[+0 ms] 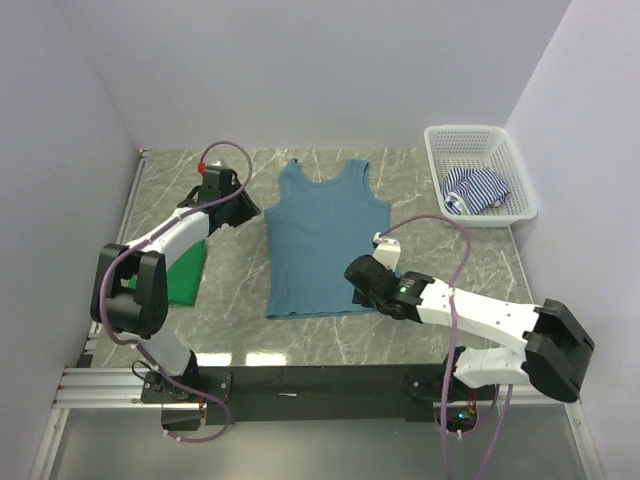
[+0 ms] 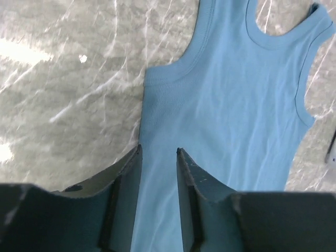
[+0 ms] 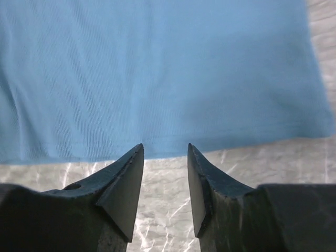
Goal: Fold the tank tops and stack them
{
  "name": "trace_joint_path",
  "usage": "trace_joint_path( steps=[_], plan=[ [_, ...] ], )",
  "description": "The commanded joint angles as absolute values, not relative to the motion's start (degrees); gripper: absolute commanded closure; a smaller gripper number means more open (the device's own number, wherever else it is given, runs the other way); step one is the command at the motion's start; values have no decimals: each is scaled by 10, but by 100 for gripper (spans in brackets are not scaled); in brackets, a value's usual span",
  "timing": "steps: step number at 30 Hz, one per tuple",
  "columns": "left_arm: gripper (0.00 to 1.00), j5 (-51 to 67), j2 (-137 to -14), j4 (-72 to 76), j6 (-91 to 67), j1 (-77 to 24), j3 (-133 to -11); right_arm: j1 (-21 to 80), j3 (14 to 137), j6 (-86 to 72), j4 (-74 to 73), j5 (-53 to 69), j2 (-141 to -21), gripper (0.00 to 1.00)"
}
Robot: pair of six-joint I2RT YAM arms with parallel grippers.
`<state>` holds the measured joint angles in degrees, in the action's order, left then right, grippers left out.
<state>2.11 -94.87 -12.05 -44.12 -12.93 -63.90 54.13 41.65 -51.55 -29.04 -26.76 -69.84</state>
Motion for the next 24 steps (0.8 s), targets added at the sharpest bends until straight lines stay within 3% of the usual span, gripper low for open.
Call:
trace_joint_path(
  steps=[1,10,14,24],
  plan=[
    [63,26,-976,-99,-447,-128,-636,562,469,-508,-272,-254,-729,55],
    [68,40,-1061,-132,-432,-123,-711,718,735,-491,-320,-286,-958,64],
    [68,40,-1067,-145,-422,-115,-736,734,813,-475,-336,-282,-1056,65],
    [68,54,-1078,-162,-407,-107,-769,740,903,-454,-362,-280,-1164,61]
  ],
)
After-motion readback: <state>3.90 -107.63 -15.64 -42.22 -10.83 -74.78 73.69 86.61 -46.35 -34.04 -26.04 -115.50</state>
